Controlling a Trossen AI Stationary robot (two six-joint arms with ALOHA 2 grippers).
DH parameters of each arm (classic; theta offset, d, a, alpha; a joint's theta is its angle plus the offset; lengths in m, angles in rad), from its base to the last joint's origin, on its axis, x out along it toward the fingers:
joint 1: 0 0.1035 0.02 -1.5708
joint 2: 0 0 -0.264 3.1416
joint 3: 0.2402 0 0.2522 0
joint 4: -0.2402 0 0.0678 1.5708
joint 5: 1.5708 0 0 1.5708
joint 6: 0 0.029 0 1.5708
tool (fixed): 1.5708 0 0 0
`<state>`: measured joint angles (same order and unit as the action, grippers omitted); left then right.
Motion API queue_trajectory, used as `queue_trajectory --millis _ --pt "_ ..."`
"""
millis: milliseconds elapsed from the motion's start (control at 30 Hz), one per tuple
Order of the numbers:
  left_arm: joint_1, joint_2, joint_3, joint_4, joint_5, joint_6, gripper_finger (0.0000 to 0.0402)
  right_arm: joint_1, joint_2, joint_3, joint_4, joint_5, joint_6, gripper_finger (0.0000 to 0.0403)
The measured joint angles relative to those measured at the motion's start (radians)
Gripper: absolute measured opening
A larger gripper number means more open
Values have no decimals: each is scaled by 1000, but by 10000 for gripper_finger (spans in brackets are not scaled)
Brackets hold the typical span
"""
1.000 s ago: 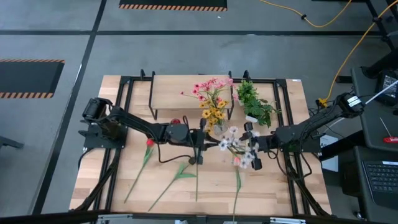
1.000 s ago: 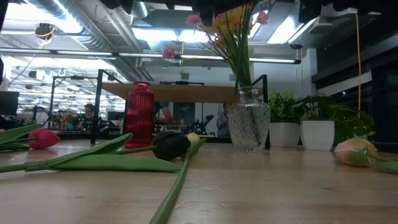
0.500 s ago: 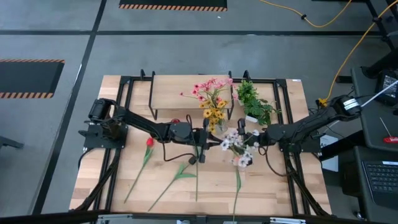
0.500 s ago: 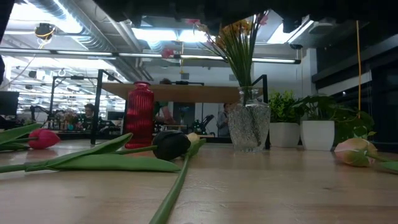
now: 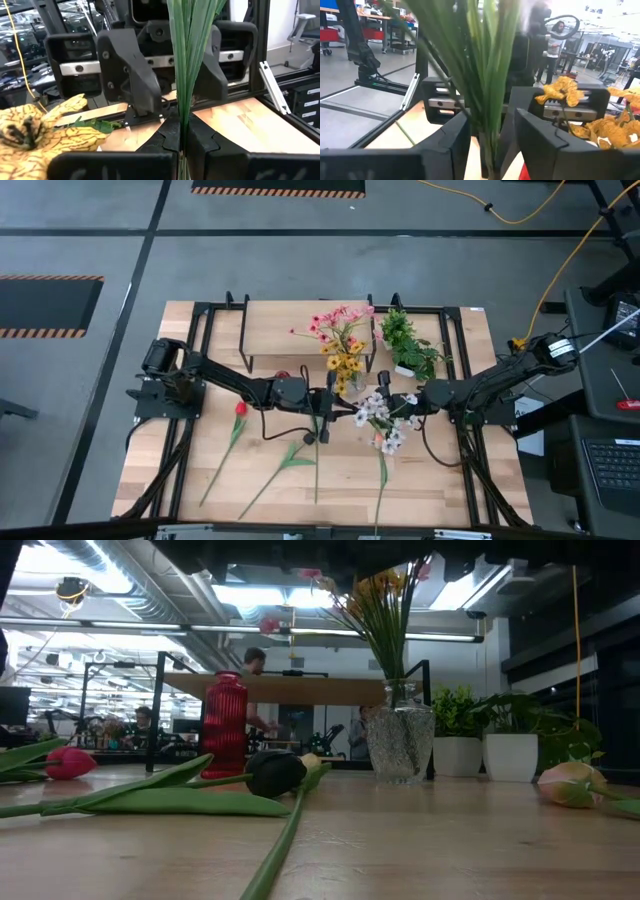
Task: Pick and place flowers into a vace then onto a shelf
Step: Put the white flowers into the transparent flower vase
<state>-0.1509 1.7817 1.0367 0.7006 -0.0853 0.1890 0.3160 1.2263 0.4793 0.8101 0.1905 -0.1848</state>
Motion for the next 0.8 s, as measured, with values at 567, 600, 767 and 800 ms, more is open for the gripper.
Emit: queue_trajectory --millis 567,600,767,800 --pt "-12 -1 0 44 -6 33 10 1 -7 0 4 -1 -27 9" --pt "-12 -2 0 40 -7 33 13 1 -7 0 4 0 -30 9" --pt "-17 -2 0 38 -56 16 40 0 -7 0 5 6 -31 4" --pt "-18 -2 0 36 -64 16 48 0 -7 0 6 6 -31 4"
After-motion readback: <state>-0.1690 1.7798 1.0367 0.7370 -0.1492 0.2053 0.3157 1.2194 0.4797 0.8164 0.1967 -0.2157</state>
